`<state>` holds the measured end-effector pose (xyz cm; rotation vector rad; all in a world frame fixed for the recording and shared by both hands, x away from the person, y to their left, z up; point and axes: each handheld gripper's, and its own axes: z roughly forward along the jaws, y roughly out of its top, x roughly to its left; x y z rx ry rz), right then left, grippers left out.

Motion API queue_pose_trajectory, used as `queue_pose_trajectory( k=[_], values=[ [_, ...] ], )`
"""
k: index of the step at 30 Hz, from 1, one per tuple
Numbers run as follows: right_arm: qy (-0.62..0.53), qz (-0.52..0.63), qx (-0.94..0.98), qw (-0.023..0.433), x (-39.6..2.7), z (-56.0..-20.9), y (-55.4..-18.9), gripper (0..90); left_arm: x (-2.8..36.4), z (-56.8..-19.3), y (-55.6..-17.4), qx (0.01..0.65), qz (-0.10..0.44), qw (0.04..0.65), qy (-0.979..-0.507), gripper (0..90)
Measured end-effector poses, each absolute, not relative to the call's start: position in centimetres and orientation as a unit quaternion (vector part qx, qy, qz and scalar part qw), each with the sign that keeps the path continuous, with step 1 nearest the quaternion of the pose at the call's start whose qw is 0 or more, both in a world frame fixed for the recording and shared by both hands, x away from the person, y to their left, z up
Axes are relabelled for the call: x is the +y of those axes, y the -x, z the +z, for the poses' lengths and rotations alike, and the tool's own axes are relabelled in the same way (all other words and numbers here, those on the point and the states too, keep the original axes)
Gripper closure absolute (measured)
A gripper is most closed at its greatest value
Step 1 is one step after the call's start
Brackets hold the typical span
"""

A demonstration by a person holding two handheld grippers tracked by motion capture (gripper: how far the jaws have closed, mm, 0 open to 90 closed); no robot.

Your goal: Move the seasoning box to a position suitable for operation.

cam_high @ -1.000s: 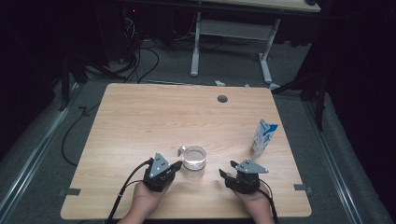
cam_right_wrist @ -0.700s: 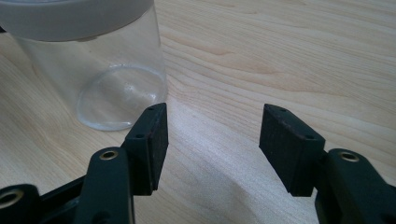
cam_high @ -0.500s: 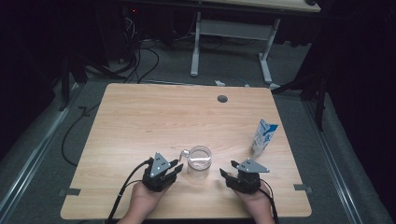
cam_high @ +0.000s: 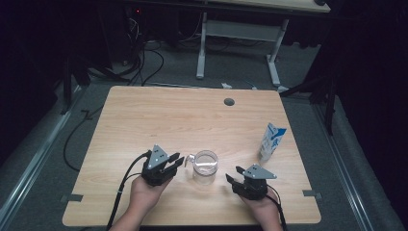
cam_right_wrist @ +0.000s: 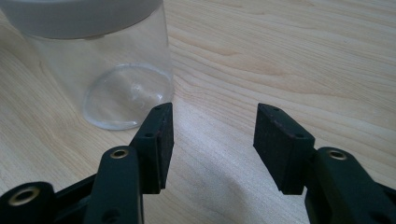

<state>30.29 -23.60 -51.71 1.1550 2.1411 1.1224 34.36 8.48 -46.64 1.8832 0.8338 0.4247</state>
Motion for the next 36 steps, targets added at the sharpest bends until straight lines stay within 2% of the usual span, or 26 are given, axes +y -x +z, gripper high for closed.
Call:
queue_pose_trajectory(
  k=[5, 13, 27, 36],
  values=[
    [-0.42, 0.406, 0.779, 0.229, -23.6, -51.7, -30.3, 48.4, 7.9, -45.9, -34.9, 0.343, 0.169, 0.511, -0.769, 90.0],
    [-0.423, 0.408, 0.777, 0.227, -23.7, -51.7, -30.3, 48.7, 6.1, -45.4, -35.0, 0.329, 0.179, 0.512, -0.773, 90.0],
    [-0.423, 0.411, 0.775, 0.226, -23.4, -51.6, -30.3, 52.1, 5.4, -46.0, -35.0, 0.323, 0.196, 0.502, -0.778, 90.0],
    [-0.414, 0.416, 0.774, 0.237, -23.0, -51.2, -30.1, 60.2, 5.2, -46.3, -34.7, 0.319, 0.2, 0.509, -0.774, 90.0]
  ],
)
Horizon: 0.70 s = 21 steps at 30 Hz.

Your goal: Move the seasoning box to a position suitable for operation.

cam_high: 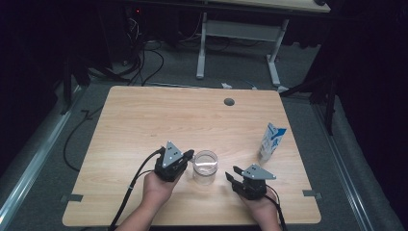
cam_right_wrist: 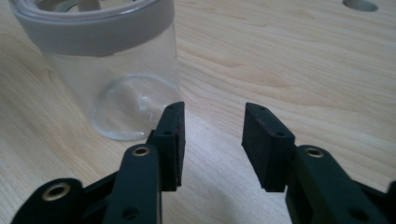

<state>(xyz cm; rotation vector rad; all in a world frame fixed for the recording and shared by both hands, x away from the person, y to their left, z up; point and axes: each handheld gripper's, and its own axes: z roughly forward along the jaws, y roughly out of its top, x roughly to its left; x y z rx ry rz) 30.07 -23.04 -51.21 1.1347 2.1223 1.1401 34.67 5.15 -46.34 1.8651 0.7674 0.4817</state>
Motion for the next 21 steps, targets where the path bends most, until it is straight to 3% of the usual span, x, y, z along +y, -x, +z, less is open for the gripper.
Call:
queue_pose_trajectory(
  k=[5, 21],
  values=[
    [-0.408, 0.424, 0.769, 0.25, -22.76, -50.76, -30.02, 64.9, 5.18, -46.4, -34.63, 0.321, 0.205, 0.511, -0.771, 90.0],
    [-0.401, 0.428, 0.769, 0.253, -22.42, -50.61, -30.2, 64.7, 5.43, -46.49, -34.58, 0.323, 0.208, 0.514, -0.767, 90.0]
  ],
)
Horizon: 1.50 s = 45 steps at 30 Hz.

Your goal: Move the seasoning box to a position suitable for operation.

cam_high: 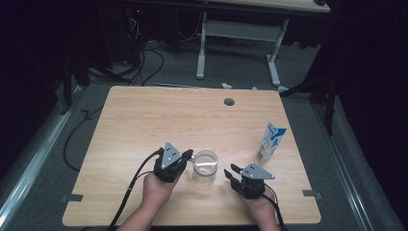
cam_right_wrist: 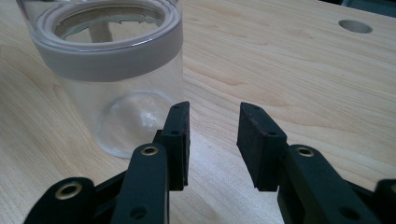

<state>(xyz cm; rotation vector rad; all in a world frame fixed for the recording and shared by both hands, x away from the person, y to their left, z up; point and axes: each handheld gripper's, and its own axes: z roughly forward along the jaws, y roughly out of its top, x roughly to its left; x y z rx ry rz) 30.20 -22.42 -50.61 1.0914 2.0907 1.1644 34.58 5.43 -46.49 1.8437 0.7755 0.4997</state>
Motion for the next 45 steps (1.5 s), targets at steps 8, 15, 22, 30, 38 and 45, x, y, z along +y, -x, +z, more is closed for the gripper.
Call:
queue_pose_trajectory(
  k=[8, 15, 22, 30, 38, 45],
  values=[
    [-0.4, 0.43, 0.769, 0.253, -22.4, -50.6, -30.2, 65.4, 5.5, -46.6, -34.5, 0.324, 0.208, 0.516, -0.765, 90.0],
    [-0.4, 0.431, 0.768, 0.254, -22.4, -50.5, -30.2, 66.5, 5.6, -46.8, -34.7, 0.327, 0.206, 0.515, -0.765, 90.0],
    [-0.395, 0.444, 0.761, 0.261, -22.1, -49.8, -30.0, 78.8, 5.6, -46.8, -34.7, 0.328, 0.206, 0.517, -0.764, 90.0],
    [-0.366, 0.469, 0.756, 0.271, -21.2, -48.2, -29.7, 90.0, 5.6, -46.8, -34.7, 0.329, 0.205, 0.517, -0.763, 90.0],
    [-0.355, 0.478, 0.761, 0.257, -19.9, -47.9, -29.6, 90.0, 5.7, -46.9, -34.7, 0.329, 0.203, 0.521, -0.761, 90.0],
    [-0.352, 0.484, 0.759, 0.256, -19.5, -47.5, -29.7, 90.0, 5.9, -46.9, -34.7, 0.327, 0.201, 0.524, -0.761, 90.0]
  ],
)
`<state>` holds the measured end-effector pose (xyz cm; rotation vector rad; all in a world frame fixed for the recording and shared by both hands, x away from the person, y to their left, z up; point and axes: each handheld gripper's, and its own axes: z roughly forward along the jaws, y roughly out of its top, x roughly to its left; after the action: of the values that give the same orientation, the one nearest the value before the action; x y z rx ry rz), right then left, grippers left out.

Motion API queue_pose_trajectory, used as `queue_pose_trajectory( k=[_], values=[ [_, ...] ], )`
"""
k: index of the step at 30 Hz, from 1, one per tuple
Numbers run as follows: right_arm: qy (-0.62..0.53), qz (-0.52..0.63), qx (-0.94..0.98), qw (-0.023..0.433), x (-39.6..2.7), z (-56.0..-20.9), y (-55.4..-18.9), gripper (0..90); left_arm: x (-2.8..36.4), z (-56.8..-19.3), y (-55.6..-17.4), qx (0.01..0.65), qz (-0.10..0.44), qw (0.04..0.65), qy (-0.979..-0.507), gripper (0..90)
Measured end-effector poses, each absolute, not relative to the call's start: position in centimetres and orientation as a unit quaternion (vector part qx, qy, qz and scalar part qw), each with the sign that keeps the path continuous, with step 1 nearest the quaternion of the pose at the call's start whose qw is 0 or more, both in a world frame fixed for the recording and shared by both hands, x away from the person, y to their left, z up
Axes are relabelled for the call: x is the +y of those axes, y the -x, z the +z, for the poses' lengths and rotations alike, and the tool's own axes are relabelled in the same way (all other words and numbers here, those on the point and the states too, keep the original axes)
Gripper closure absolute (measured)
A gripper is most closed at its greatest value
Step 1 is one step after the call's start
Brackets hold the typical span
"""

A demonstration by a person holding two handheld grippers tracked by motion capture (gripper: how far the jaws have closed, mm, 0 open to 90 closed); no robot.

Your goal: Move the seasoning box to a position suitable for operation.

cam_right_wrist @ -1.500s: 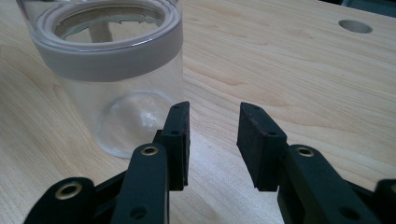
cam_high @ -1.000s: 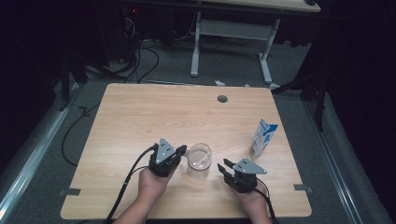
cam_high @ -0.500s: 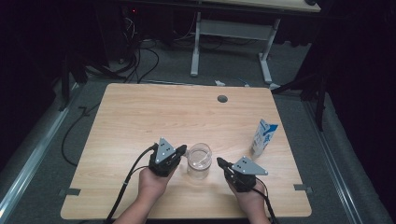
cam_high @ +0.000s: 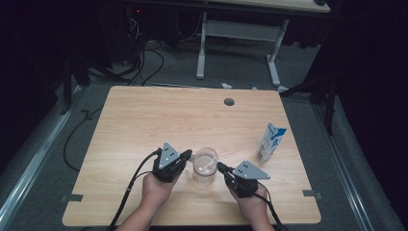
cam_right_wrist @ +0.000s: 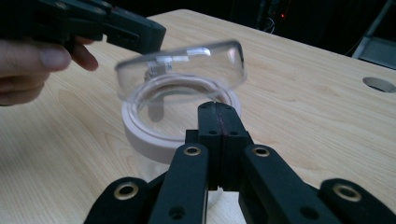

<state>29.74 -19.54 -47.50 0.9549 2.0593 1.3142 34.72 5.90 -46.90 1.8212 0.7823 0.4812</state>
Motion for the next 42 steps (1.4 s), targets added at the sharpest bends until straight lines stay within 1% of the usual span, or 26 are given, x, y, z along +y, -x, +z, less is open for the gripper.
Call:
queue_pose_trajectory(
  k=[6, 12, 13, 15, 19, 20, 21, 30, 42],
  values=[
    [-0.345, 0.487, 0.759, 0.259, -18.9, -46.8, -29.8, 90.0, 6.7, -47.0, -34.2, 0.332, 0.196, 0.525, -0.759, 90.0],
    [-0.342, 0.493, 0.755, 0.263, -18.8, -45.9, -29.8, 90.0, 7.3, -47.5, -32.8, 0.336, 0.18, 0.534, -0.755, 90.0],
    [-0.339, 0.493, 0.756, 0.265, -18.7, -45.7, -29.7, 90.0, 7.0, -47.9, -32.1, 0.346, 0.16, 0.543, -0.748, 90.0],
    [-0.34, 0.492, 0.756, 0.266, -18.7, -45.6, -29.7, 90.0, 6.8, -48.3, -31.7, 0.35, 0.156, 0.552, -0.74, 90.0],
    [-0.339, 0.493, 0.756, 0.265, -18.5, -45.4, -29.6, 90.0, 6.7, -48.6, -31.3, 0.342, 0.154, 0.545, -0.75, 90.0],
    [-0.339, 0.495, 0.754, 0.267, -18.4, -45.2, -29.5, 90.0, 6.6, -48.7, -31.0, 0.329, 0.153, 0.535, -0.763, 90.0],
    [-0.336, 0.496, 0.754, 0.269, -18.4, -45.1, -29.5, 90.0, 6.4, -48.7, -30.9, 0.328, 0.151, 0.536, -0.764, 90.0],
    [-0.334, 0.496, 0.755, 0.271, -18.3, -44.9, -29.3, 90.0, 5.5, -48.6, -30.5, 0.325, 0.14, 0.543, -0.762, 90.0],
    [-0.33, 0.496, 0.758, 0.267, -18.0, -45.0, -29.3, 90.0, 4.9, -48.6, -30.3, 0.322, 0.142, 0.552, -0.756, 90.0]
  ],
)
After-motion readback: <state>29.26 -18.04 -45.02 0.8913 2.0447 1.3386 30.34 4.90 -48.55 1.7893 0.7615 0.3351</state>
